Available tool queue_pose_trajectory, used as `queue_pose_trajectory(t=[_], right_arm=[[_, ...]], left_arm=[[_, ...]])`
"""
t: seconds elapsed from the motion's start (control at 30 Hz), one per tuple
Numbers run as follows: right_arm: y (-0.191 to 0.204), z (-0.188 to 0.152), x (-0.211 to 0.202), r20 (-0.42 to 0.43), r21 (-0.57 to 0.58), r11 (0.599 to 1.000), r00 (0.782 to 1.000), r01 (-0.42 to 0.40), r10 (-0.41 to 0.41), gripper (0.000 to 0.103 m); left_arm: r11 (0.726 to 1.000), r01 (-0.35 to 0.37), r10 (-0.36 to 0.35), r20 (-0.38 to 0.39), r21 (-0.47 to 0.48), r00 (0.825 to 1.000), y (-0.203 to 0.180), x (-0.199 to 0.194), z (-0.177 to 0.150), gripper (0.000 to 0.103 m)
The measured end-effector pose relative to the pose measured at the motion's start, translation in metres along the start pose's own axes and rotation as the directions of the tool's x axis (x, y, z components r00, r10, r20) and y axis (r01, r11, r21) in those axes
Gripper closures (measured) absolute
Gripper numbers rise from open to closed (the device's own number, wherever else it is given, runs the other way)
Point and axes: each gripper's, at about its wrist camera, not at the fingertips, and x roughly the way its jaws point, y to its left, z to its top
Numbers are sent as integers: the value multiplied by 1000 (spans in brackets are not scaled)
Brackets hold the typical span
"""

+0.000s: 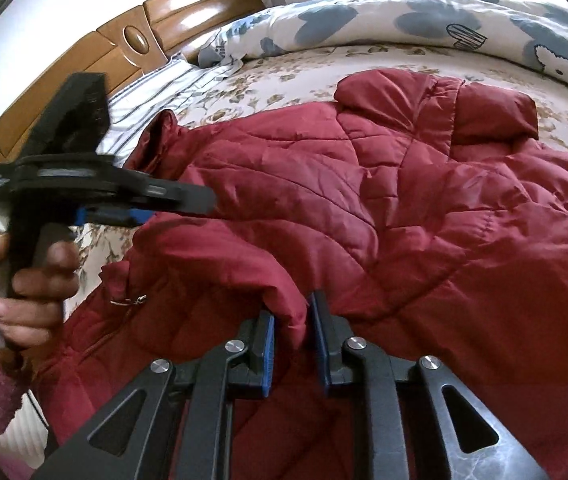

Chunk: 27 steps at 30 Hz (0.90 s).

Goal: Fold large clothes

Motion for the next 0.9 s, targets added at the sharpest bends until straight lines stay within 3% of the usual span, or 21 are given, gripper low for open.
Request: queue_pose_trajectory(t=[0.1,0.13,0.2,0.3,0.53,0.67,0.73,0.8,0.9], right_arm=[[2,-1,-3,-5,-6,1000,1000,17,-17,79],[1,-1,-5,-4,-5,1000,1000,18,-18,73],[-3,-4,-14,11,13,1000,1000,8,-8,63],[-17,-10,-36,55,59,998,998,28,-32,63],[-81,-4,-87,171,259,949,959,178,-226,60],[-119,4,-80,118,319,910,942,264,-315,54],[-133,3,-64,54,334,896,943,293,-328,54],[-143,-5,-48,-3,346,887,946,304,-323,54],[-145,-17,-41,-6,335,879,934,339,-358,54]], left_arm=[[999,-33,32,30,43,999,-7,-4,3,84],[996,-60,57,48,60,997,-9,-7,3,86],[986,-137,128,96,95,987,-12,-17,3,86],[970,-215,199,138,112,970,-5,-26,4,86],[952,-281,260,159,124,952,9,-25,5,86],[919,-362,331,194,155,924,-3,-24,3,81],[907,-389,352,214,162,911,-9,-28,0,79],[891,-429,384,256,151,887,-13,-41,-8,78],[904,-411,362,301,120,882,-14,-63,-19,76]])
